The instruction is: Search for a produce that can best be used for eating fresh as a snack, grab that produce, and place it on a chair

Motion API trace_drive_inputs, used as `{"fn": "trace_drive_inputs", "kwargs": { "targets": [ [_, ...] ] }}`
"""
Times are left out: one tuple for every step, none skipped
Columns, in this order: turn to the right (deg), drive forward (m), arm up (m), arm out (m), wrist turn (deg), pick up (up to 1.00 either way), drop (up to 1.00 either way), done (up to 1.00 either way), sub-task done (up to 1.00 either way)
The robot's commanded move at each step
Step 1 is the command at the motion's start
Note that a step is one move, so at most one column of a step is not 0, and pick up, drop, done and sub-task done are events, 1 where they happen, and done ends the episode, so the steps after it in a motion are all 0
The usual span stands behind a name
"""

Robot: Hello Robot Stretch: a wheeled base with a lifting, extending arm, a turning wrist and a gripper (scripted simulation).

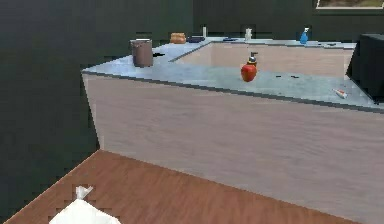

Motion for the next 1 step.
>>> {"fn": "trace_drive_inputs", "kwargs": {
  "targets": [
    [0.0,0.85,0.0,0.0,0.0,0.0,0.0,0.0,0.0]
  ]
}}
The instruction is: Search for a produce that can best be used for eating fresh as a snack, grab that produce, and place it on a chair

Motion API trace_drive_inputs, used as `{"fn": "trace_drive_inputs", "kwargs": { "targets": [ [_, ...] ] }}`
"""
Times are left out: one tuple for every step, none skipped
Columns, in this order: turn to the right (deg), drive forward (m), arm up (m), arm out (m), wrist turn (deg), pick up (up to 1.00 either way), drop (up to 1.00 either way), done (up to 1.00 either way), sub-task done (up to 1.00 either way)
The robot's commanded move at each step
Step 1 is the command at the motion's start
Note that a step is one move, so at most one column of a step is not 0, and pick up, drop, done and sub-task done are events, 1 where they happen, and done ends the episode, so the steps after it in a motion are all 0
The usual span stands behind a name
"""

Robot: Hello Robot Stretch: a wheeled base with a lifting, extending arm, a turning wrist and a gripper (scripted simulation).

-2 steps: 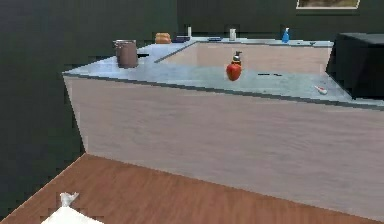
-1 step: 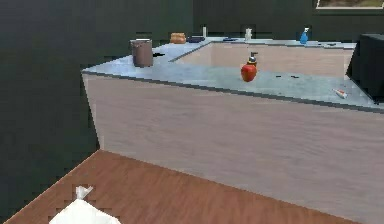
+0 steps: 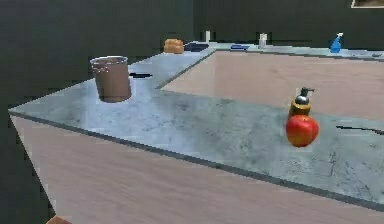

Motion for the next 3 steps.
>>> {"fn": "trace_drive_inputs", "kwargs": {
  "targets": [
    [9.0,0.0,0.0,0.0,0.0,0.0,0.0,0.0,0.0],
    [0.0,0.3,0.0,0.0,0.0,0.0,0.0,0.0,0.0],
    [-45.0,0.0,0.0,0.0,0.0,0.0,0.0,0.0,0.0]
  ]
}}
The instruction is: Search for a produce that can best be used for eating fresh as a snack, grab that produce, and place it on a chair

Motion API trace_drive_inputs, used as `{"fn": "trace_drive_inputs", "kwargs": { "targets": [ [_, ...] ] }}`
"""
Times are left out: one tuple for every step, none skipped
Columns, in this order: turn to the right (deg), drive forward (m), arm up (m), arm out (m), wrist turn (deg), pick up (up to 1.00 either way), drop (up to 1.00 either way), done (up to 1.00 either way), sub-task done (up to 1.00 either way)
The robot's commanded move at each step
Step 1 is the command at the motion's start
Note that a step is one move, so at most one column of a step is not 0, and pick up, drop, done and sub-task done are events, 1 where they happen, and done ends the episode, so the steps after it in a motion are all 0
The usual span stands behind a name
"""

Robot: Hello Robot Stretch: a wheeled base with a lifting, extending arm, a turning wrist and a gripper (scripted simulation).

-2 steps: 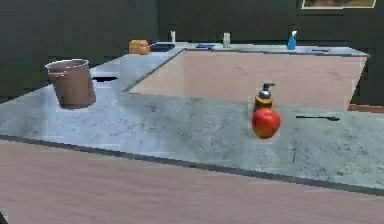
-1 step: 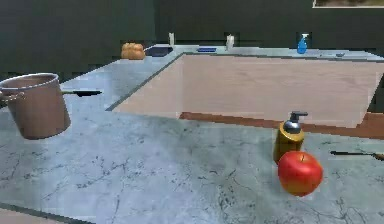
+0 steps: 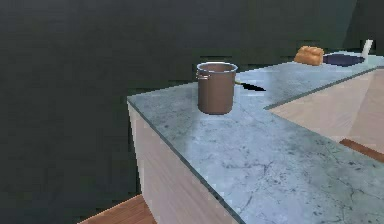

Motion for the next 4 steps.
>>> {"fn": "trace_drive_inputs", "kwargs": {
  "targets": [
    [-12.0,0.0,0.0,0.0,0.0,0.0,0.0,0.0,0.0],
    [0.0,0.0,0.5,0.0,0.0,0.0,0.0,0.0,0.0],
    [0.0,0.0,0.38,0.0,0.0,0.0,0.0,0.0,0.0],
    [0.0,0.0,0.0,0.22,0.0,0.0,0.0,0.0,0.0]
  ]
}}
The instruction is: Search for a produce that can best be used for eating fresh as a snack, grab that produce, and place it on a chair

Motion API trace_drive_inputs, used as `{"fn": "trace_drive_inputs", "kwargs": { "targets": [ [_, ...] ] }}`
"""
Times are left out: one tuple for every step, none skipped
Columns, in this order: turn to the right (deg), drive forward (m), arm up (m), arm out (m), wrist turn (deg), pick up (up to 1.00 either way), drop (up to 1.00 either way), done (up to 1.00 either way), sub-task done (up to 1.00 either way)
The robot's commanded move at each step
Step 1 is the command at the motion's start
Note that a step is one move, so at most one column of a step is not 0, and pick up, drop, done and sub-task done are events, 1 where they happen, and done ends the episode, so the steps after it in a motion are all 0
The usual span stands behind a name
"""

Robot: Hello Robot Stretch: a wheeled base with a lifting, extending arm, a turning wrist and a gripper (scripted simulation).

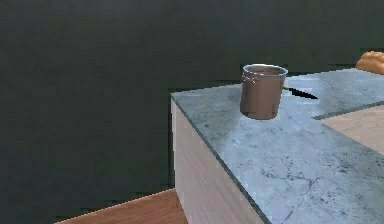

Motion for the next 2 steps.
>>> {"fn": "trace_drive_inputs", "kwargs": {
  "targets": [
    [0.0,0.0,0.0,0.0,45.0,0.0,0.0,0.0,0.0],
    [0.0,0.0,0.0,0.0,45.0,0.0,0.0,0.0,0.0]
  ]
}}
